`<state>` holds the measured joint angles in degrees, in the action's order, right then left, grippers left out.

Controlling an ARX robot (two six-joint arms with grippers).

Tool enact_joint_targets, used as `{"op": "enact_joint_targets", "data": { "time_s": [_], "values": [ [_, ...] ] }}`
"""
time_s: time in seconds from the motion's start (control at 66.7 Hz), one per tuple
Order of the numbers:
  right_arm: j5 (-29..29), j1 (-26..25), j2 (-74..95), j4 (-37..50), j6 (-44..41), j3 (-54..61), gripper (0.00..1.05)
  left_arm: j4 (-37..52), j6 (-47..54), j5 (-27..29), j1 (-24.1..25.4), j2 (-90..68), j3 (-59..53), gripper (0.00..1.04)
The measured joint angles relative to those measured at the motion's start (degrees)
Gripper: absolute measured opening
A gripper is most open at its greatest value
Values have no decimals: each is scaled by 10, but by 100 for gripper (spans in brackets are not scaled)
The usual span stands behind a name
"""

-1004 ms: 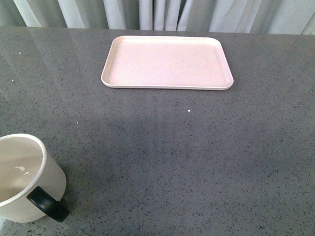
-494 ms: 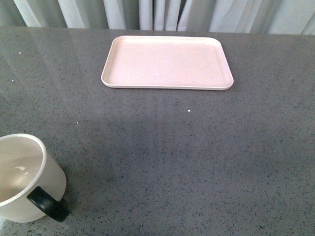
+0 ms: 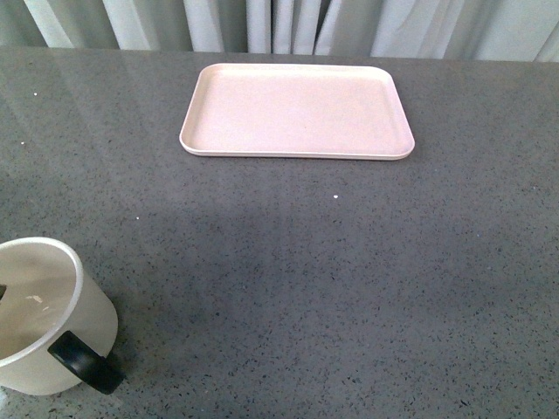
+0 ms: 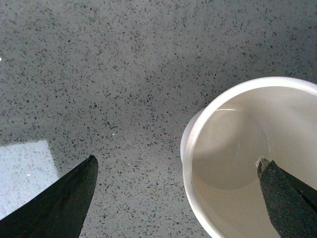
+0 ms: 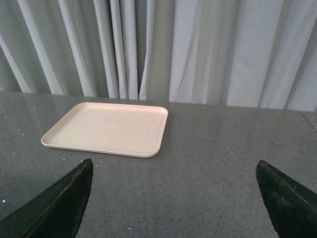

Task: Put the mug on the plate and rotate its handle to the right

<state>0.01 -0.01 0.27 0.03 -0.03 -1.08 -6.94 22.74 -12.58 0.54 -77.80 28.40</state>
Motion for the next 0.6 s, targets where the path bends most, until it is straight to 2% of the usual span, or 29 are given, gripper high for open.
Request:
{"op": "enact_joint_targets", "data": {
  "time_s": [0.33,0.599],
  "values": [
    [0,0,0,0,0,0,96,14,7,2,-1,-56,18,94],
    [0,0,0,0,0,0,96,26,7,6,-3,-77,20,55]
  ]
}}
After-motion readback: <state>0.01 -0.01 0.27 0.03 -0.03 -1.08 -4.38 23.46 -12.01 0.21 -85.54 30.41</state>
